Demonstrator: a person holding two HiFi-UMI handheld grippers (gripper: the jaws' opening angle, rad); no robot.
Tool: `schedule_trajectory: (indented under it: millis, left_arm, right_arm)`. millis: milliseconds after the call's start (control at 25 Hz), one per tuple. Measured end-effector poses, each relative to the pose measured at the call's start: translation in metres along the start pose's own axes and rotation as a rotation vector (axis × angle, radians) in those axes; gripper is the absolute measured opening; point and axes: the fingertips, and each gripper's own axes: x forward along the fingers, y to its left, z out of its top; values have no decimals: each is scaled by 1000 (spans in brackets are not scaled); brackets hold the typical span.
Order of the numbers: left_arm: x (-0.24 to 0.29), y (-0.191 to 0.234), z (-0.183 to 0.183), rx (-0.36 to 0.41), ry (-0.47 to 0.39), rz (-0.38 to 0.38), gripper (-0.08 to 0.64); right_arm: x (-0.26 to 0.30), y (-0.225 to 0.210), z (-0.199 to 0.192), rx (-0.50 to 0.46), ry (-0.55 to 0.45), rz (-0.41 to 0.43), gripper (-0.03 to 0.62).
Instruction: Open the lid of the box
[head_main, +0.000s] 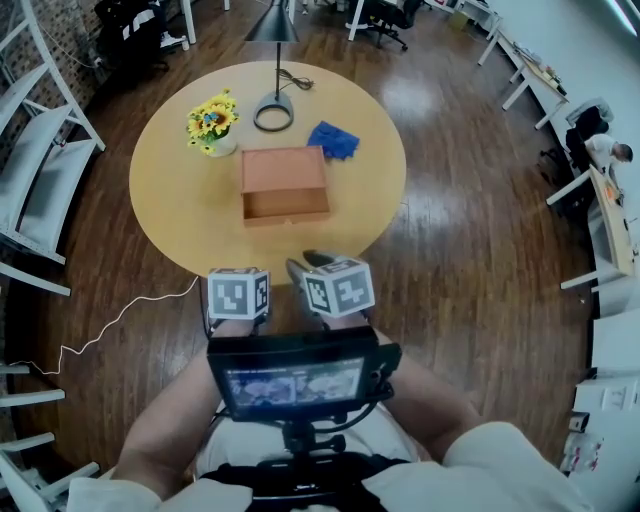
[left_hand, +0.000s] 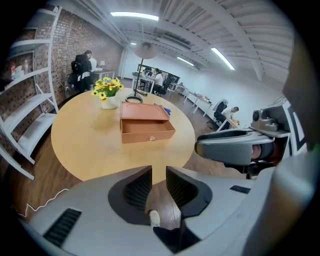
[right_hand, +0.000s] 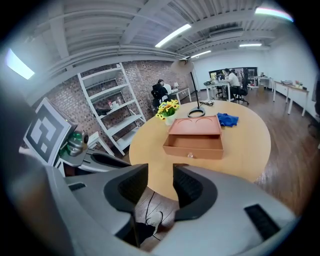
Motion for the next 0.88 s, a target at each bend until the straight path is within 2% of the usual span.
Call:
schedule_trajectory:
  millis: [720, 880]
  left_arm:
    - [2, -19, -14, -20, -7, -1, 87]
    - [0, -22, -13, 0, -11, 5, 87]
  right_arm:
    - [-20, -13, -23, -13, 14, -10, 156]
    - [-20, -15, -28, -16, 15, -9, 156]
